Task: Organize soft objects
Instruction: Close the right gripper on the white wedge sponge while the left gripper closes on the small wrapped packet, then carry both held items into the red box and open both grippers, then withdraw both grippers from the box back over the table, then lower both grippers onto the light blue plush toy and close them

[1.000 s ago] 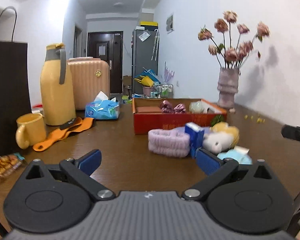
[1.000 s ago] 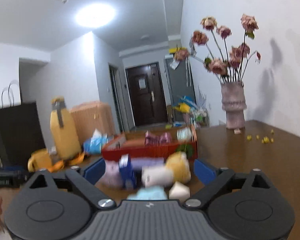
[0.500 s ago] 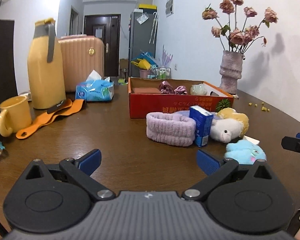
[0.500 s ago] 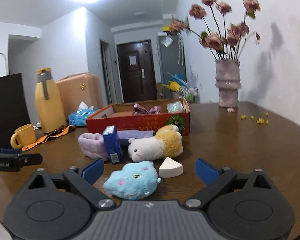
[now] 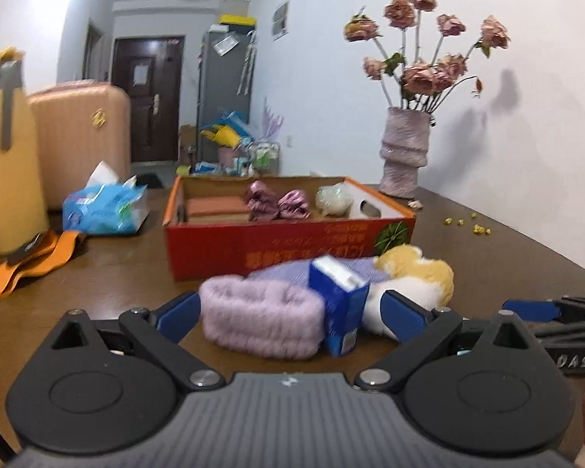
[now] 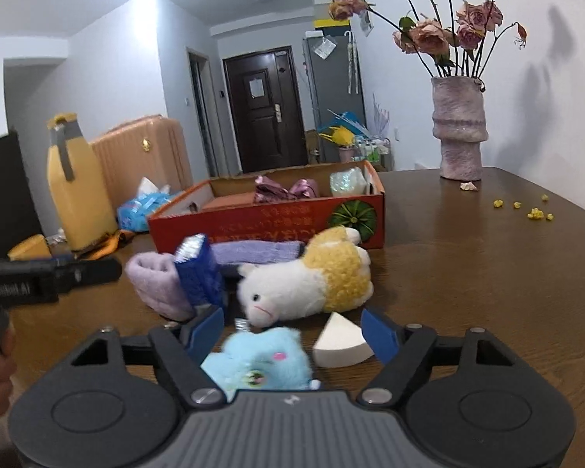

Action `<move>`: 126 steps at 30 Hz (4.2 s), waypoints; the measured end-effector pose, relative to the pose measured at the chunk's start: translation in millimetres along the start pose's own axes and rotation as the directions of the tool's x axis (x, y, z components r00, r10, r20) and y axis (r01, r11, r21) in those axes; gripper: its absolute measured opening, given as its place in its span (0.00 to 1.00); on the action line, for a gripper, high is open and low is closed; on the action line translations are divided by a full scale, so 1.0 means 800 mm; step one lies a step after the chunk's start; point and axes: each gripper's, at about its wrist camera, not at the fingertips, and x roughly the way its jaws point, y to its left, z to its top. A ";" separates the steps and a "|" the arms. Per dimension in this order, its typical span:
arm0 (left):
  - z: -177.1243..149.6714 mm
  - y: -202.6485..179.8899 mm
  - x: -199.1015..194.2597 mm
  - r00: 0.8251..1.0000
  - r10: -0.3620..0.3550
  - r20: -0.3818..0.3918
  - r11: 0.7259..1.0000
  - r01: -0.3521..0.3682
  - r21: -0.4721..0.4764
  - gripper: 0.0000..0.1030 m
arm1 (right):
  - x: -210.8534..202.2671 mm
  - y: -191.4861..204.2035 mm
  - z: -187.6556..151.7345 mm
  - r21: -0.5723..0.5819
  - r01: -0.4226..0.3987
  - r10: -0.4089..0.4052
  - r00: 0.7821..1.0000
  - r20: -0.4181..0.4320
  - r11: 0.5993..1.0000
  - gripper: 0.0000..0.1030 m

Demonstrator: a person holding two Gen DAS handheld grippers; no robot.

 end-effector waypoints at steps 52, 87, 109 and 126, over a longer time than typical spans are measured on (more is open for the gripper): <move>0.073 0.112 0.004 0.996 0.041 -0.082 0.989 -0.052 -0.136 0.14 | -0.024 0.011 0.074 -0.035 -0.059 0.061 0.996 0.069 0.998 0.21; 0.168 0.158 0.266 0.973 0.052 -0.223 0.999 -0.048 0.023 0.50 | 0.366 -0.059 0.290 0.059 -0.037 0.049 0.973 -0.227 0.998 0.36; 0.173 0.074 -0.098 0.991 0.087 0.100 0.995 -0.092 0.045 0.82 | -0.055 -0.016 0.259 -0.162 -0.081 0.097 0.991 0.088 0.983 0.66; -0.032 0.040 -0.233 0.979 0.152 0.133 0.988 -0.152 -0.011 1.00 | -0.192 -0.001 -0.005 -0.100 -0.212 0.226 0.961 0.160 0.972 0.99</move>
